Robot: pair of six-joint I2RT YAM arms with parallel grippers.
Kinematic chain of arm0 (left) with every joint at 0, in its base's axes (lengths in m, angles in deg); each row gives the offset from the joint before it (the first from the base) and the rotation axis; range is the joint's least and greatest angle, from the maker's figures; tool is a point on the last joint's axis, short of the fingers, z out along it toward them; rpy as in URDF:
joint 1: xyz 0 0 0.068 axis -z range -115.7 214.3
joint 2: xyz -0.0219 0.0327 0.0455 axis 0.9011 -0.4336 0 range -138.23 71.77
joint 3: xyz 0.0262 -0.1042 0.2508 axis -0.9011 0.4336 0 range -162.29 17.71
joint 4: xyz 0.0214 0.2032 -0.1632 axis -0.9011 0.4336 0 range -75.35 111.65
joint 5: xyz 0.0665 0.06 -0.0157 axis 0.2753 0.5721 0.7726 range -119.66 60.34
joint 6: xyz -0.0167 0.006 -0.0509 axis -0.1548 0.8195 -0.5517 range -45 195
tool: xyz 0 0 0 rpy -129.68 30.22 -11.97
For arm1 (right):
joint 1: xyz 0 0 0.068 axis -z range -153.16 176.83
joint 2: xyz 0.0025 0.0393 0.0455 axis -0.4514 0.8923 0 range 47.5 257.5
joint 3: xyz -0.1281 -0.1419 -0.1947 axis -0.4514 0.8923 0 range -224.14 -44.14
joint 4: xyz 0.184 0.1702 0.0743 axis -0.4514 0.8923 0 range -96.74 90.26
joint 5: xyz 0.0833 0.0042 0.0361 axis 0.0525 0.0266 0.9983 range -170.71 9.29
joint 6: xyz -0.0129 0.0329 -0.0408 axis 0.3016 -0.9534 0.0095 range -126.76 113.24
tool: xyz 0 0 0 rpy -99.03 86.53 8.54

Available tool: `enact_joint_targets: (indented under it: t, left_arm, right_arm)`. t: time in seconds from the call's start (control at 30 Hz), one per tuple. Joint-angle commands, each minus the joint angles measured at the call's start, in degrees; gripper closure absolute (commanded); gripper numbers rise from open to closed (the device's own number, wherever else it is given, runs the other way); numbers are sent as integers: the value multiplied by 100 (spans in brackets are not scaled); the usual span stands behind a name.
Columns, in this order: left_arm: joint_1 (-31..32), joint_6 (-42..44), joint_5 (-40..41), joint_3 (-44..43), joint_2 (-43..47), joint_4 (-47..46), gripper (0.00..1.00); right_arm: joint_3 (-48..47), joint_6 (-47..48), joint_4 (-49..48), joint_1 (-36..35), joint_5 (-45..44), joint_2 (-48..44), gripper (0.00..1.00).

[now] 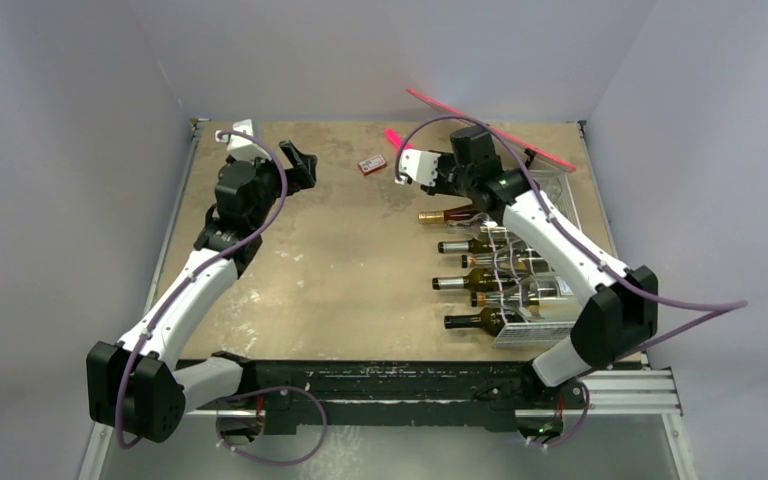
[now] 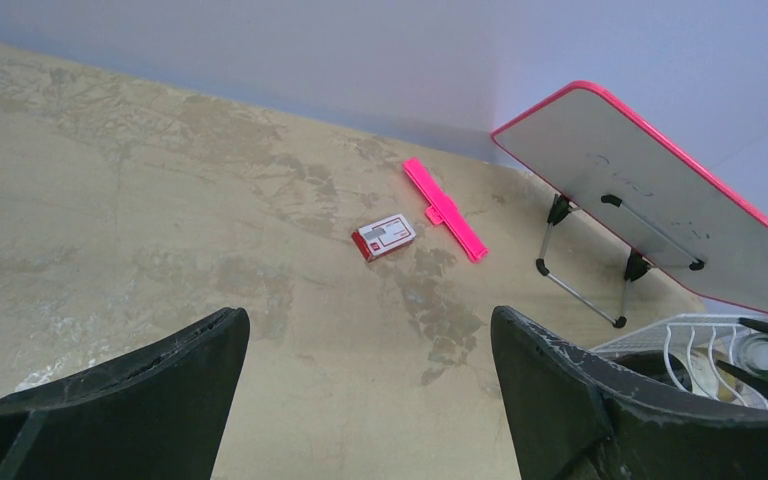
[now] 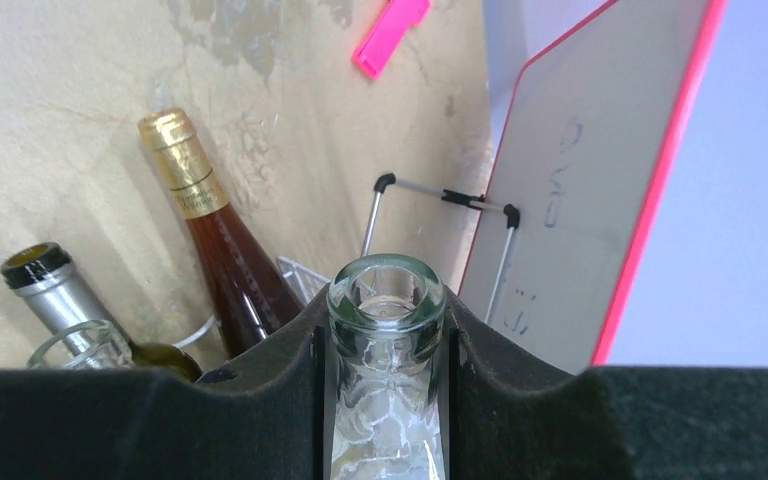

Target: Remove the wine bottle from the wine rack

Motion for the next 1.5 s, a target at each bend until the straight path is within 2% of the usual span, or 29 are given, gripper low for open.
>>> enact_joint_targets:
  t: [0.0, 0.13, 0.3, 0.57, 0.67, 0.77, 0.83, 0.93, 1.2, 1.47]
  left_arm:
    - [20, 5, -19, -87, 160, -143, 10]
    - [20, 25, 39, -115, 145, -80, 10]
    - [18, 84, 209, -151, 174, 33, 10]
    - [11, 180, 866, -300, 176, 453, 11]
    - [12, 201, 1353, -338, 283, 658, 11]
    - [11, 148, 2256, -343, 448, 914, 11]
    - [12, 88, 2958, -312, 615, 1050, 11]
    - [5, 49, 3482, -192, 884, 1028, 11]
    - [11, 30, 3821, -207, 843, 1098, 11]
    - [12, 41, 3796, -232, 796, 1132, 11]
  right_arm:
    - [-317, -449, -454, -36, 197, -584, 100]
    - [-186, -1156, -1134, -32, 930, -1042, 100]
    - [-22, -2485, -2366, -64, 1876, -1364, 100]
    - [226, -5075, -5146, -293, 2618, -850, 100]
    - [393, -5900, -6385, -475, 2473, -391, 100]
    - [528, -6409, -7595, -678, 1991, 189, 100]
    - [438, -6661, -8067, -773, 1633, 573, 100]
    - [251, -6889, -8712, -840, 1228, 1130, 100]
    - [-795, -7399, -9302, -870, 688, 2574, 100]
    - [-1930, -6786, -9032, -909, 156, 3600, 100]
